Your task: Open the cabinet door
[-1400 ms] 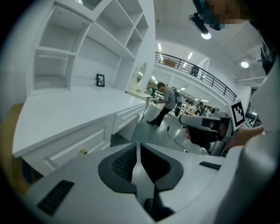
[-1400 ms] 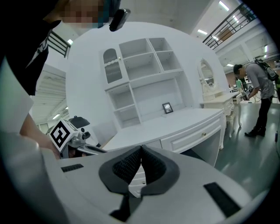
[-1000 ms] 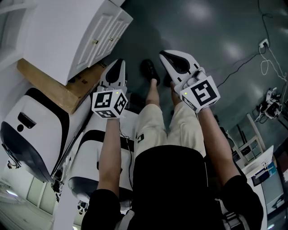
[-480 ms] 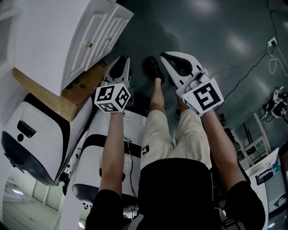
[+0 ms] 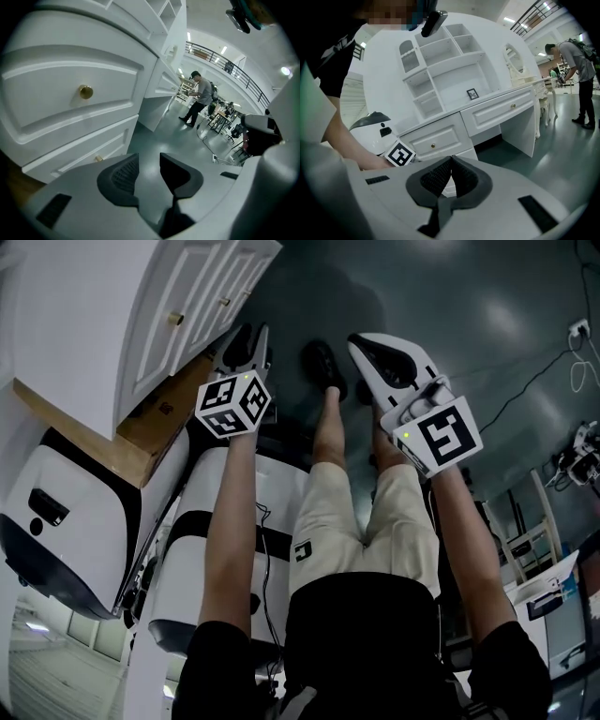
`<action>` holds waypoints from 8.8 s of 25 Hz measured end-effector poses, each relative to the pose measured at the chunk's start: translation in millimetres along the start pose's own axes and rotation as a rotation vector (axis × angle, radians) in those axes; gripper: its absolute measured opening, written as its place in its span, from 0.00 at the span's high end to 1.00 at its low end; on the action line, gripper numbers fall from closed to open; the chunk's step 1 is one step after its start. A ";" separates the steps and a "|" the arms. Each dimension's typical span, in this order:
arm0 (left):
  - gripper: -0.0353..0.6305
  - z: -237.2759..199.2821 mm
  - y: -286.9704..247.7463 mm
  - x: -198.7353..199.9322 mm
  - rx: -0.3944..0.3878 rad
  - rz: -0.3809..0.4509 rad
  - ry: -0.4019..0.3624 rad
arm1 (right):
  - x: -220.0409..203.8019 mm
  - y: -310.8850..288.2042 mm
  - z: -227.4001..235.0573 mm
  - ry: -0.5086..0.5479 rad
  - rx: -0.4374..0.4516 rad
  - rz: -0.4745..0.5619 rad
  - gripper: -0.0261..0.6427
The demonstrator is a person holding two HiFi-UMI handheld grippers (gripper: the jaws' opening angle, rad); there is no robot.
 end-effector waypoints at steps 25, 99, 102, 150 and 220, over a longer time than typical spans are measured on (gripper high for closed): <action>0.69 -105.5 -93.9 -18.7 0.229 -0.063 0.329 | -2.0 -28.5 31.2 -0.024 0.013 -0.015 0.93; 0.82 -63.0 -124.0 -71.1 0.325 -0.073 0.546 | -42.8 -7.5 44.2 -0.039 0.034 -0.070 0.94; 0.82 -51.1 -123.6 -80.1 0.318 -0.086 0.551 | -43.1 -5.2 42.7 -0.046 0.031 -0.055 0.94; 0.82 49.6 -128.0 -167.7 0.272 -0.135 0.692 | -63.5 10.6 39.0 -0.048 0.020 -0.093 0.93; 0.91 177.9 347.9 137.8 0.029 0.481 -0.094 | 246.3 235.4 -113.9 0.197 -0.158 0.265 0.94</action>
Point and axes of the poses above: the fingertips, and each gripper's own axes: y backward along the fingers, z to its right, x out of its top, the point moved 7 cm from there along y, backward along the fingers, and after that the axes turned 14 degrees about -z, right-handed, at the moved point
